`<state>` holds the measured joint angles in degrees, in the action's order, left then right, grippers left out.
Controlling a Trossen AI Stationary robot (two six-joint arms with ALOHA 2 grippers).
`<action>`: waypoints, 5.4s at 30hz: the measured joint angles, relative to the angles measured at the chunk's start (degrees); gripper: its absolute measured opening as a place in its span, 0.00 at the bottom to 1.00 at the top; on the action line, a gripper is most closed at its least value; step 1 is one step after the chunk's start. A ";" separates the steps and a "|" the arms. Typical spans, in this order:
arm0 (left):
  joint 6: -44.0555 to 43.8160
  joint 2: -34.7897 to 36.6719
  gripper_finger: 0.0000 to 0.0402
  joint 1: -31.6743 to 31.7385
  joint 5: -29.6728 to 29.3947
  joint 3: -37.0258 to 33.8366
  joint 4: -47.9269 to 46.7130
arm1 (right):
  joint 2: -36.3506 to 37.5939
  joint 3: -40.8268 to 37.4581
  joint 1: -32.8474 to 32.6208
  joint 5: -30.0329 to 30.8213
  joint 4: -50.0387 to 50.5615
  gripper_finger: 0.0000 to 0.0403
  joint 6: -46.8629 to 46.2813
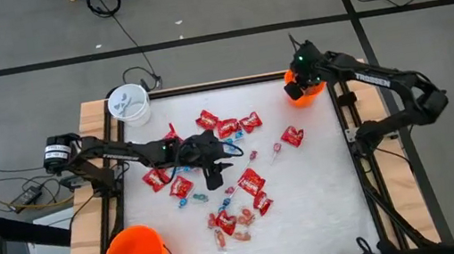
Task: Sort candy by brand, put in halloween buckets
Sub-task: Put the left red gummy into the top orange bucket, then put the blue gummy into the top orange bucket
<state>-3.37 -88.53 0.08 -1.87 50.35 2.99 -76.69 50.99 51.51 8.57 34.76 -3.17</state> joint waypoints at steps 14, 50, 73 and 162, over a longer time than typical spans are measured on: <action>0.02 0.00 0.34 -0.20 -6.61 -0.02 -1.46 | -1.88 0.29 1.57 -4.76 0.60 0.34 0.37; -12.59 0.07 0.34 -9.70 2.40 -3.10 -23.94 | 19.55 -13.71 -20.16 -6.63 -19.70 0.44 -4.35; -4.67 -5.08 0.05 -10.16 -19.63 -2.88 -12.47 | 16.28 -13.94 -27.49 -12.78 -34.19 0.44 -2.35; 10.62 -4.85 0.42 1.04 -13.44 10.01 0.80 | 9.81 -7.88 1.38 1.87 -9.47 0.30 -3.22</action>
<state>7.25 -93.38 1.13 -15.31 60.36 3.80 -66.88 43.11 52.89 10.44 25.29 -6.39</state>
